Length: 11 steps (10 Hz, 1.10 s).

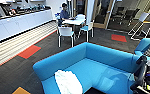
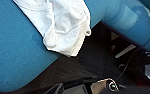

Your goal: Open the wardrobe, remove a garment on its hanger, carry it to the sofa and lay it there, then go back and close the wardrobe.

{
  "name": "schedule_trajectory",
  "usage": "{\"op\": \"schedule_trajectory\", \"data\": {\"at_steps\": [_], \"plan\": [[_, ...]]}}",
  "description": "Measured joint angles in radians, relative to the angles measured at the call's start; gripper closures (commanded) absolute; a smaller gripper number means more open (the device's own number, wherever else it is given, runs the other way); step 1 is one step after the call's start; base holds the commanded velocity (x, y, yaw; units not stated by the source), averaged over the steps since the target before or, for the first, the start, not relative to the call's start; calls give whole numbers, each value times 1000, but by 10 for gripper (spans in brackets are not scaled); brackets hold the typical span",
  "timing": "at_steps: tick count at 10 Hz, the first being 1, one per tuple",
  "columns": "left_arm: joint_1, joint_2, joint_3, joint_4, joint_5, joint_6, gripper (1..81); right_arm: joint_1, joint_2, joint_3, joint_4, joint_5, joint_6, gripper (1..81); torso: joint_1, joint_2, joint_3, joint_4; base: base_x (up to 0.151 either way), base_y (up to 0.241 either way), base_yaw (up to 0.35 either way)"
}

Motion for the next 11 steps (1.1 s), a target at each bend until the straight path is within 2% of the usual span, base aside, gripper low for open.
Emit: {"op": "schedule_trajectory", "data": {"at_steps": [7, 11], "plan": [[47, 9, 0, 28, -9, 0, 10, 4, 0, 0, 0, 1, 0, 10, -1, 0, 0, 0, -112, 0, 0], [63, 14, 0, 47, -10, 0, 10, 0, 0, 0, 0, 0, 0, 10, -2, -1, 0, 0, -17, 0, 0]]}}
